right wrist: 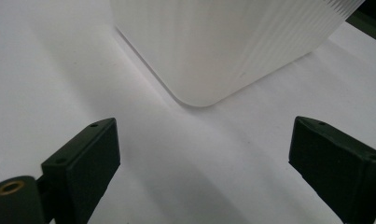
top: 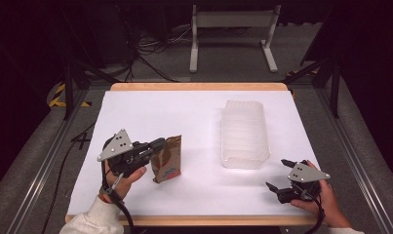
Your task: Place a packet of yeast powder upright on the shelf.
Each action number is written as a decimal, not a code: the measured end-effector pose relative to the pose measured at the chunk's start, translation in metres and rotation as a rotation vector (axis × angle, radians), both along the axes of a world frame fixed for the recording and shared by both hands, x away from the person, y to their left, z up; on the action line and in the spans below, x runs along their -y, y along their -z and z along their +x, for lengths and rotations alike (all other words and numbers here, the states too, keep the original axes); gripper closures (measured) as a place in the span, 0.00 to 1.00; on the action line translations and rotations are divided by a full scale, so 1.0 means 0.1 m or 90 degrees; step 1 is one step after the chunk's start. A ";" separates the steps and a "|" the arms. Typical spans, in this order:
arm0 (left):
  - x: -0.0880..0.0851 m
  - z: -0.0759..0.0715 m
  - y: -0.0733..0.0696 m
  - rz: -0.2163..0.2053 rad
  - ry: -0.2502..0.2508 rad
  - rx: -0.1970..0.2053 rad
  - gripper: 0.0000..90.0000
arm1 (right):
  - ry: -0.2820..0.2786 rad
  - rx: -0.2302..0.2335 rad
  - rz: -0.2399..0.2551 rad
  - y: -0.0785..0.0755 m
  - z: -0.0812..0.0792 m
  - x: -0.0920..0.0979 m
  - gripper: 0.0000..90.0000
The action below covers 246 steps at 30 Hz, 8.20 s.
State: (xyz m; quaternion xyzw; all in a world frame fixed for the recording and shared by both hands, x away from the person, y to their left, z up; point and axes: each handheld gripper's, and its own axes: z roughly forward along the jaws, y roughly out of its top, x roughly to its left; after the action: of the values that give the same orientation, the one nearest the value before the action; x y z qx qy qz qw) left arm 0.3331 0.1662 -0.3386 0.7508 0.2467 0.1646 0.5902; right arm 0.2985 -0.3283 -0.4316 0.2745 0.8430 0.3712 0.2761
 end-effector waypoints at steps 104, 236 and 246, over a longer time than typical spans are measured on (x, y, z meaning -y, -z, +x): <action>1.74 1.05 -0.34 -0.091 0.198 -0.009 0.97 | -0.017 0.002 0.031 -0.02 -0.02 0.05 0.10; 0.32 0.39 0.38 0.292 -0.061 0.029 0.07 | -0.023 -0.002 0.018 0.01 -0.02 0.00 0.10; -0.05 0.28 0.62 0.302 -0.102 -0.004 0.07 | -0.022 0.000 0.016 0.01 -0.02 -0.01 0.10</action>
State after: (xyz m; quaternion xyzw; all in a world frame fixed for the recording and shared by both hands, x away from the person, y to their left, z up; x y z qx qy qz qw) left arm 0.3613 0.1711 -0.4004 0.8468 0.2615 0.2621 0.3818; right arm 0.2963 -0.3271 -0.4325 0.2634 0.8430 0.3865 0.2658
